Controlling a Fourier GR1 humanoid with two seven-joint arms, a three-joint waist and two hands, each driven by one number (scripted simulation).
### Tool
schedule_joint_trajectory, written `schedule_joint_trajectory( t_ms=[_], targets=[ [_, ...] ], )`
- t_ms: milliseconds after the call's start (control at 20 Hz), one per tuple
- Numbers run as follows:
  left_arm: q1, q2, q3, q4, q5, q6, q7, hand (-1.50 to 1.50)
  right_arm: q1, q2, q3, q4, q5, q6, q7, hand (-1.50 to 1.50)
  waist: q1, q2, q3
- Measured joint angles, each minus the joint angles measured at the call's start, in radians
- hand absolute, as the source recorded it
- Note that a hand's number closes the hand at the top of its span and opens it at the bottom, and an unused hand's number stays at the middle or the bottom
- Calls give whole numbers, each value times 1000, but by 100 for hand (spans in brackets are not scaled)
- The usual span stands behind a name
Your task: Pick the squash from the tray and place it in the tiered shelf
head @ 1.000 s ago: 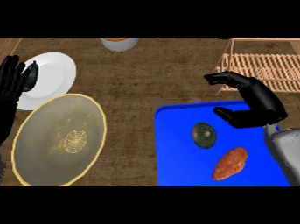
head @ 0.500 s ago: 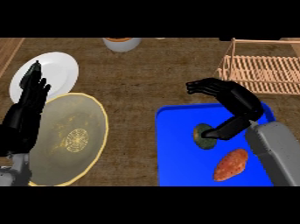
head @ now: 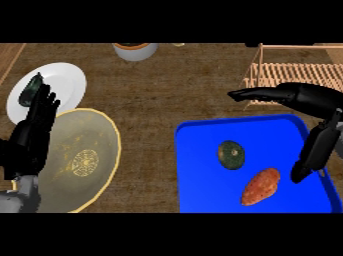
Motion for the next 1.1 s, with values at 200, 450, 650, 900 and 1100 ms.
schedule_joint_trajectory(
  t_ms=[200, 450, 650, 900, 1100],
  targets=[
    [9, -3, -1, -10, -8, 9, 9, 0, -34, -66, 41, -161, 161, -24, 18, -150, -8, -6, 0],
    [13, 1, 7, -23, -8, 5, 21, 0, -10, -97, 121, -328, 395, -102, 61, -150, -9, -5, 0],
    [7, -10, 4, -35, -20, 6, 34, 0, 63, -74, 185, -421, 545, -165, 132, -150, -8, -2, 0],
    [10, -17, 15, -31, -23, -12, 32, 0, 124, -38, 262, -469, 738, -230, 184, -150, -4, 0, 0],
    [-3, -37, 3, -27, -47, -2, 40, 0, 125, -17, 322, -437, 899, -278, 211, -150, 0, 1, 0]
  ],
)
